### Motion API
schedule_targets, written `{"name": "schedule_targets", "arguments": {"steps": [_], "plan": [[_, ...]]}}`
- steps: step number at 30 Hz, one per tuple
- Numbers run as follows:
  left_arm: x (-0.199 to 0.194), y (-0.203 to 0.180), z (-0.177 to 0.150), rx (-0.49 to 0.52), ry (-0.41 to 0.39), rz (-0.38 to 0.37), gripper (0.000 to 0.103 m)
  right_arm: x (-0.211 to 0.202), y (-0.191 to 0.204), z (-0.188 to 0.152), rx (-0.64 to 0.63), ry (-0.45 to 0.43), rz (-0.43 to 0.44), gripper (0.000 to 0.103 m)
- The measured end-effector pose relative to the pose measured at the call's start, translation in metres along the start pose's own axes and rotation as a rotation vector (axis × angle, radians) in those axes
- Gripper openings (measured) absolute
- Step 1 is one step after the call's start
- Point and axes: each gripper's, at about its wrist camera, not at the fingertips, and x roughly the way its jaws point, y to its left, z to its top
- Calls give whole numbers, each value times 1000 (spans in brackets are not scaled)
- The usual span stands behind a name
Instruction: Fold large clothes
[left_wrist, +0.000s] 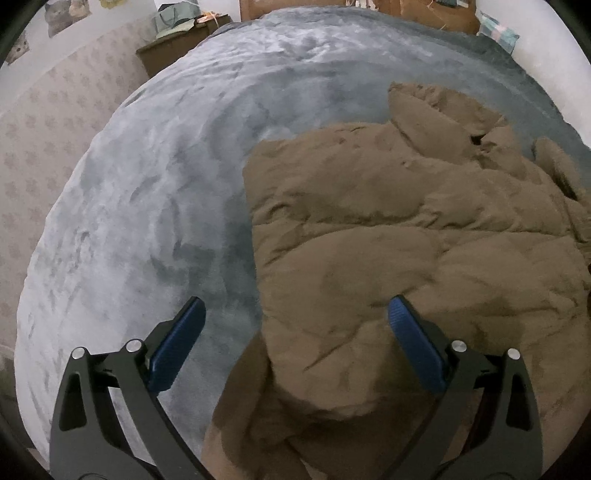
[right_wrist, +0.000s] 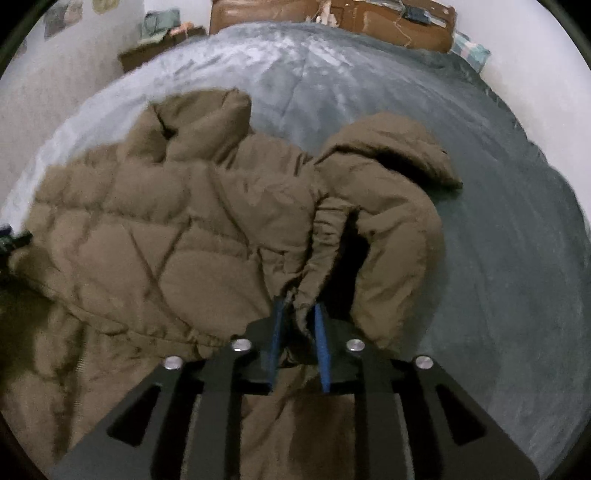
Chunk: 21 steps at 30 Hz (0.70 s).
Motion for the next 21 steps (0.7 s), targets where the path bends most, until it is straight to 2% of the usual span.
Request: {"name": "schedule_targets", "arguments": {"steps": [2, 4, 6, 8, 10, 13, 17, 21], "plan": [[-5, -1, 1, 2, -11, 6, 99, -17, -15, 7, 61, -30, 58, 28], [-9, -6, 5, 9, -22, 2, 99, -29, -26, 12, 96, -59, 69, 34], [-11, -10, 8, 19, -30, 1, 99, -37, -39, 22, 113, -82, 48, 41], [-9, -14, 11, 36, -30, 8, 99, -36, -51, 35, 109, -85, -6, 41], [-4, -17, 14, 45, -23, 12, 99, -32, -55, 47, 103, -87, -24, 41], [4, -26, 21, 57, -11, 14, 99, -19, -59, 71, 97, -79, -33, 41], [6, -34, 31, 79, -14, 14, 99, 11, -46, 100, 100, -36, -5, 51], [4, -35, 37, 95, -30, 26, 99, 52, -28, 116, 64, 29, -49, 51]]}}
